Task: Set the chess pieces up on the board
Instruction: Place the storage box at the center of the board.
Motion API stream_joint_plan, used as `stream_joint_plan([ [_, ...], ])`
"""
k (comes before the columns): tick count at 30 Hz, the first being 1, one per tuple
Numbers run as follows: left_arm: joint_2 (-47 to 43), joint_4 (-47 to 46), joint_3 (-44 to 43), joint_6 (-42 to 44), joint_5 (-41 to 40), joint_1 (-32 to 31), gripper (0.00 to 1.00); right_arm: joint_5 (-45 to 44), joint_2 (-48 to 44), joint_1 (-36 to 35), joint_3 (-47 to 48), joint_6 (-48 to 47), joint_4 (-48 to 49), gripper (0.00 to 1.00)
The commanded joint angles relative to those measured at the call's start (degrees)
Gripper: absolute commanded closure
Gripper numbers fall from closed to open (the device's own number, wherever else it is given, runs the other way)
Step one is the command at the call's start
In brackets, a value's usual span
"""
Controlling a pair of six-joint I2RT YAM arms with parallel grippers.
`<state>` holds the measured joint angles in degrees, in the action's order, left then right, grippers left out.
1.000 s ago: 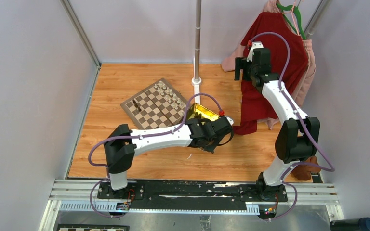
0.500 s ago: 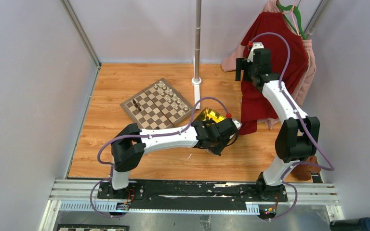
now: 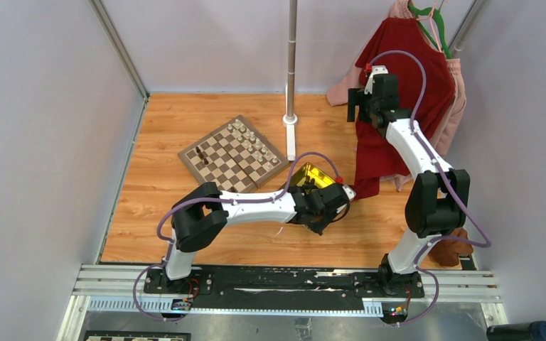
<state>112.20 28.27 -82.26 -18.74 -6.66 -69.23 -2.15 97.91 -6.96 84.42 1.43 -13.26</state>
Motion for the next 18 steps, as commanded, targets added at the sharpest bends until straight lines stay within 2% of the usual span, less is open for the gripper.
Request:
stream_joint_plan([
  [1,0.9,-2.9,1.2,2.7,-2.4,-0.5,1.00,-0.6,0.1,0.8,-1.4,-0.6,0.4,0.12],
  [7,1.6,-3.5,2.3,2.5,-2.4,0.6,1.00,-0.2,-0.1,0.8,-1.7,-0.6,0.4,0.12],
  [13,2.1,-3.1,2.4,1.8,1.9,3.1,0.99,0.2,-0.2,0.8,-1.9,-0.3,0.4,0.12],
  [16,1.2,-4.1,3.6,1.3,3.4,3.9,0.92,0.4,-0.4,0.8,-2.1,-0.2,0.4,0.12],
  [18,0.0,-5.3,4.9,1.0,3.2,4.1,0.80,0.5,-0.5,0.8,-2.2,-0.1,0.5,0.12],
])
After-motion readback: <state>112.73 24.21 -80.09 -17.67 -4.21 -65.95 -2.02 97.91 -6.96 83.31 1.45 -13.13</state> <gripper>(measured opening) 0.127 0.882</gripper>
